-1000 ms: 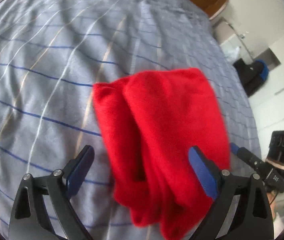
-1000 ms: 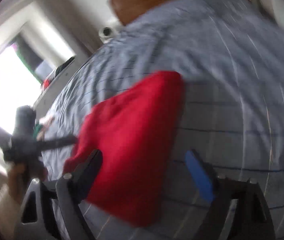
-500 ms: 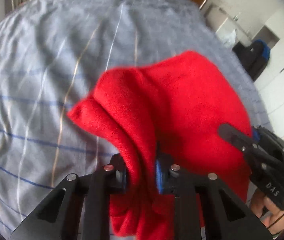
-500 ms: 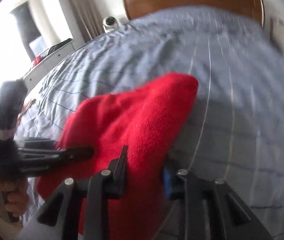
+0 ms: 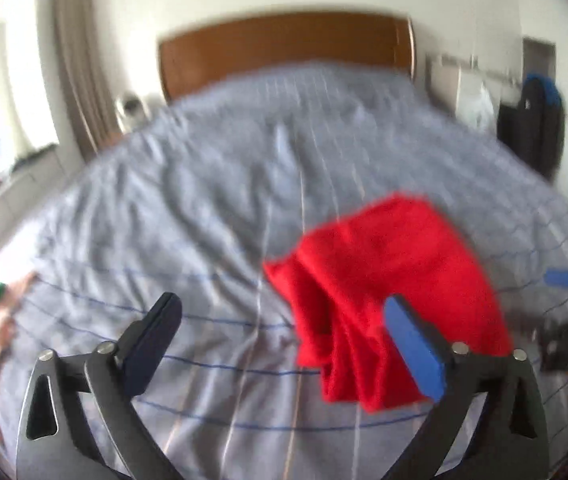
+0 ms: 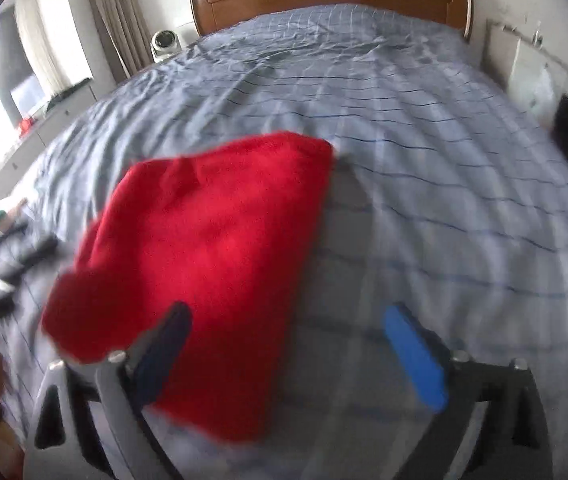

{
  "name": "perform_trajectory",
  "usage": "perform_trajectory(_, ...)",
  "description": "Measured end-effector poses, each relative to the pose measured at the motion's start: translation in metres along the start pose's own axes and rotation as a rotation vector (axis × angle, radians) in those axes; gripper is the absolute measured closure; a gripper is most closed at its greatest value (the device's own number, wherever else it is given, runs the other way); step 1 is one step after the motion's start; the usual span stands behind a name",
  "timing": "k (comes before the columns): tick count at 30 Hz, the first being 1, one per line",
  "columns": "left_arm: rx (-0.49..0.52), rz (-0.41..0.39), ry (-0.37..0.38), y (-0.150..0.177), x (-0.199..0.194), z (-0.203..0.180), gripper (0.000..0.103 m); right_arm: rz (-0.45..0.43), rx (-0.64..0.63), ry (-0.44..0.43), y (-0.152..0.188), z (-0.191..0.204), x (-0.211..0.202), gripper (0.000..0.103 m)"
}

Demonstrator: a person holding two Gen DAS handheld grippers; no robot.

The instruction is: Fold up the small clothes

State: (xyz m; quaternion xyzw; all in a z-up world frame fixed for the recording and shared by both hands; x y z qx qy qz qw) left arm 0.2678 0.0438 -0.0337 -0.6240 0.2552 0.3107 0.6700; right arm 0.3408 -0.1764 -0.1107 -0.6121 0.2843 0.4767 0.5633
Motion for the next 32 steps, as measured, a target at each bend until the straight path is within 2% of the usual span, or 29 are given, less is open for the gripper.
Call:
perform_trajectory(3, 0.0, -0.042, -0.068, 0.008, -0.041, -0.002, 0.0, -0.056, -0.009, 0.022, 0.027, 0.008, -0.04, 0.005)
perform_trajectory(5, 0.011, -0.029, -0.082, 0.018, -0.061, -0.004, 0.0, -0.094, 0.002, 0.026, 0.041, 0.012, -0.068, 0.002)
perform_trajectory(11, 0.005, 0.139, -0.048, 0.05, -0.089, -0.013, 0.0, -0.116, 0.021, 0.039, 0.079, 0.028, -0.128, 0.001)
perform_trajectory(13, 0.012, 0.155, -0.035, 0.06, -0.099, -0.016, 0.0, -0.112, 0.017, 0.052, 0.091, 0.033, -0.14, 0.001)
perform_trajectory(17, 0.026, 0.122, -0.057, 0.071, -0.119, -0.023, 0.0, -0.104, 0.018, 0.089, 0.112, 0.04, -0.155, 0.001)
perform_trajectory(22, 0.029, 0.121, -0.04, 0.08, -0.131, -0.026, 0.0, -0.093, 0.022, 0.106, 0.128, 0.043, -0.159, 0.001)
perform_trajectory(28, 0.022, 0.129, -0.008, 0.094, -0.135, -0.028, 0.0, -0.095, 0.027, 0.112, 0.138, 0.045, -0.164, 0.001)
perform_trajectory(32, 0.026, 0.111, -0.031, 0.101, -0.14, -0.028, 0.0, -0.099, 0.029, 0.103, 0.139, 0.046, -0.165, 0.001)
Point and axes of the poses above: each gripper's, at about its wrist camera, not at the fingertips, and x roughly the way its jaws point, z to its left, y to its underside, the point moved 7 cm from there along x, roughly the way its jaws point, and after that the axes turned 12 degrees about z, right-handed, at the moved point
